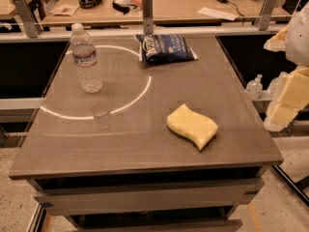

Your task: Pick sponge

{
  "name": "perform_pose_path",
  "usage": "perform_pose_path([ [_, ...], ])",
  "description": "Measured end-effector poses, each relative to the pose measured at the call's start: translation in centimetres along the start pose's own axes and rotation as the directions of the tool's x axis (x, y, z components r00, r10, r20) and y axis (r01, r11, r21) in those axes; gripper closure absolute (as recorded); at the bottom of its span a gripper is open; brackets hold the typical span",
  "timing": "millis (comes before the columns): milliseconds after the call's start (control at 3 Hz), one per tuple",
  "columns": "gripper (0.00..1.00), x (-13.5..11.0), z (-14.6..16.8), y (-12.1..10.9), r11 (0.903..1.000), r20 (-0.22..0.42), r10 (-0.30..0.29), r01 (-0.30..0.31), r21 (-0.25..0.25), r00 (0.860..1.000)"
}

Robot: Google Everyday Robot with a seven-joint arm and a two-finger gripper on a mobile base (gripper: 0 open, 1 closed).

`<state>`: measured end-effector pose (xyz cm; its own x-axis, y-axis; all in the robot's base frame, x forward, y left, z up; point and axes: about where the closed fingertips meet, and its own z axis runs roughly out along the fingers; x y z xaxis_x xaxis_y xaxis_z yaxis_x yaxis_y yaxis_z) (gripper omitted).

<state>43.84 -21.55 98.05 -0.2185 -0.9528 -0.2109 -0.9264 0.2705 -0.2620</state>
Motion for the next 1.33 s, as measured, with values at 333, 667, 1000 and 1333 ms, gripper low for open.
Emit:
perform_pose_path([
  [333, 0.0, 0.0, 0.0, 0.0, 1.0, 0.0, 0.0, 0.0, 0.0, 1.0],
  [667, 0.0, -0.6, 0.2, 0.3, 0.9998, -0.013, 0.018, -0.018, -0.004, 1.0],
  [1000, 0.0, -1.8, 1.0, 1.2, 0.9972, -0.021, 0.071, -0.071, -0.02, 0.997],
  [1333, 0.0, -2.7, 2.3, 2.2, 0.9841, -0.03, 0.172, -0.173, -0.04, 0.985],
])
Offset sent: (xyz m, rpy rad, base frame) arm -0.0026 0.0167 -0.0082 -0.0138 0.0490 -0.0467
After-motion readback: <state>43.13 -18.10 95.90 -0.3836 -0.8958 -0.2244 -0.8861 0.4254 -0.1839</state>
